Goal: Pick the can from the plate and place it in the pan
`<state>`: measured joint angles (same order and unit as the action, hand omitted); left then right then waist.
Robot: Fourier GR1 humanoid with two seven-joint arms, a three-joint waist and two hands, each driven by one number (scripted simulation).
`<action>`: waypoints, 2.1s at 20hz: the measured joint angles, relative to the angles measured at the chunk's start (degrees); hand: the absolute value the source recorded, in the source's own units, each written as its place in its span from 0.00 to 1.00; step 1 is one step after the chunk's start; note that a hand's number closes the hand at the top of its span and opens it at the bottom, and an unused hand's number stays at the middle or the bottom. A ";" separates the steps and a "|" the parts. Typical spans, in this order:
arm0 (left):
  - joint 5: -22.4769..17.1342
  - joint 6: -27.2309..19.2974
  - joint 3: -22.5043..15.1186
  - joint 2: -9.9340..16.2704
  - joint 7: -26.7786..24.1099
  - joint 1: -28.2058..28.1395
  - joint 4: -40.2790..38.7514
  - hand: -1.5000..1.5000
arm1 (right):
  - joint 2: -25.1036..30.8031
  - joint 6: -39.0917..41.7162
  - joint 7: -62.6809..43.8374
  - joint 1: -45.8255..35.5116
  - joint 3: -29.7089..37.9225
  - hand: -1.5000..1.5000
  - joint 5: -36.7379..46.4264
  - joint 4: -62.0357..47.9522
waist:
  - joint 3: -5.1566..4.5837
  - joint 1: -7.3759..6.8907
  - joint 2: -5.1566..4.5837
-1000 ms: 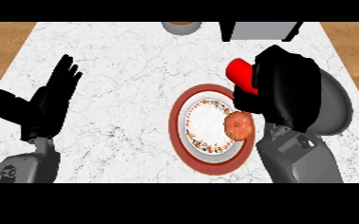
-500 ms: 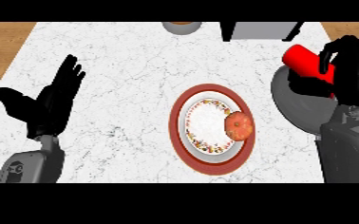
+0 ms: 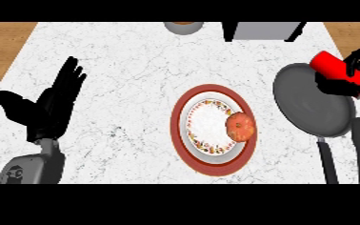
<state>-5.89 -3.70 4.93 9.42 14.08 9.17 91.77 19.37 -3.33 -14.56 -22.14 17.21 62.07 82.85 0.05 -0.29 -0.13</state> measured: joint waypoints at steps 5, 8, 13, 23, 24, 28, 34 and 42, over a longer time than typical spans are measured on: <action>-0.05 0.25 0.07 -0.20 0.07 0.86 -0.49 0.50 | 1.75 -7.89 9.94 -3.65 2.28 1.00 -2.89 -16.57 | 0.01 -0.40 -0.13; 0.14 0.10 0.14 -0.31 0.35 1.52 -0.54 0.50 | 2.66 -11.42 13.50 -5.13 2.72 1.00 -2.90 -24.91 | 0.00 -0.39 -0.12; 0.20 0.49 -0.07 -0.72 -0.51 1.55 -1.32 0.50 | 3.14 -14.02 12.91 -7.99 6.16 0.00 -4.48 -37.30 | 0.04 -0.79 -0.30; -0.69 1.74 1.39 0.41 -0.55 0.87 -0.90 0.50 | 7.47 -14.84 26.84 -11.98 14.07 0.00 -14.82 -54.31 | 0.08 -0.70 -0.24; -0.78 1.88 1.36 0.44 -0.41 0.66 -0.54 0.50 | 7.09 -15.15 28.35 -12.06 15.10 0.00 -16.38 -54.35 | 0.07 -0.63 -0.20; -0.47 1.50 1.27 0.12 -0.40 -0.54 0.26 0.50 | 7.24 -13.12 33.61 -11.59 20.18 0.00 -23.84 -53.17 | 0.04 -0.06 0.05; 0.03 0.45 1.52 -0.36 -0.36 -0.50 0.04 0.50 | 11.11 -1.10 40.60 -6.39 28.46 0.00 -36.14 -51.28 | -0.01 1.15 0.31; -0.68 1.46 2.49 0.63 0.10 -0.98 0.01 0.50 | 14.96 19.89 47.05 6.86 34.22 0.00 -48.13 -45.78 | -0.10 1.56 0.45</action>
<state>-6.56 -2.24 7.42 10.05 14.18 8.18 91.79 34.33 16.56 32.49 -15.28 51.44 13.94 37.07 -0.05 1.27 0.32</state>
